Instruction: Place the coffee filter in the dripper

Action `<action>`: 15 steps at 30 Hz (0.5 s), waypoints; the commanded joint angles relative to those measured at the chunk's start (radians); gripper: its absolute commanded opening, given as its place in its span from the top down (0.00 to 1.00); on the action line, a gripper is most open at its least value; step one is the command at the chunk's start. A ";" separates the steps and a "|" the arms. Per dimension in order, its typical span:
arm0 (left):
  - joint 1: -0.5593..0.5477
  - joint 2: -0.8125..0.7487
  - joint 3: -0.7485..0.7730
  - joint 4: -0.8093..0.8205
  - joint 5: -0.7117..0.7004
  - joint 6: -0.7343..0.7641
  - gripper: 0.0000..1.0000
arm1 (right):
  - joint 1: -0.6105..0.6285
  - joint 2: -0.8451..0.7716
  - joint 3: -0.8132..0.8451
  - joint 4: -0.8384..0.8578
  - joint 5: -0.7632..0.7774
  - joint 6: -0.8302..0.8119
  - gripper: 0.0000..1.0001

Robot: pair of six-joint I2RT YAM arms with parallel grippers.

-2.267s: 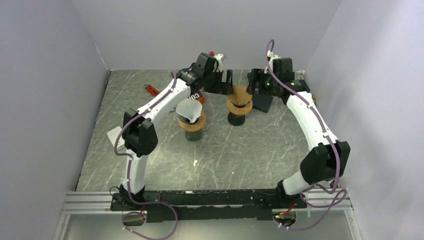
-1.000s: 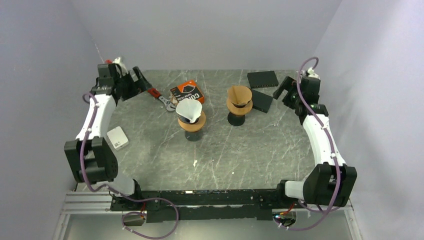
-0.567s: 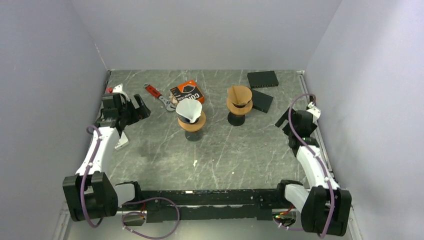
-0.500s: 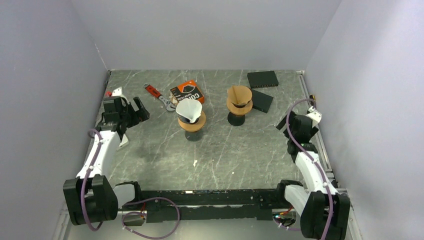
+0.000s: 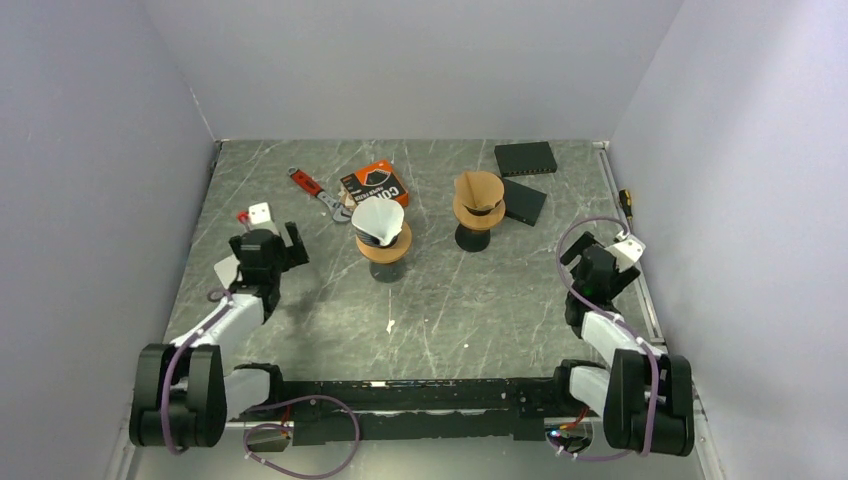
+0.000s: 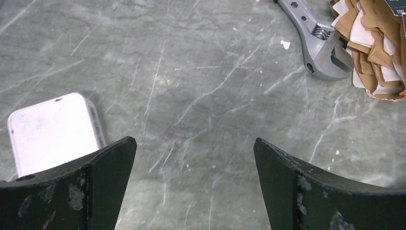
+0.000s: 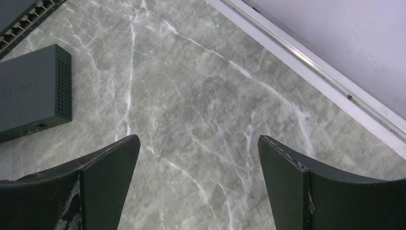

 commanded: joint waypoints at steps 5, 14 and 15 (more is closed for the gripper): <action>-0.087 0.239 -0.120 0.624 -0.209 0.197 0.01 | 0.003 0.099 -0.079 0.474 -0.080 -0.112 0.00; -0.095 0.471 -0.126 0.914 -0.184 0.308 0.01 | 0.011 0.215 -0.147 0.775 -0.162 -0.186 0.00; -0.093 0.449 -0.130 0.879 -0.167 0.295 0.01 | 0.012 0.231 -0.146 0.789 -0.165 -0.188 0.00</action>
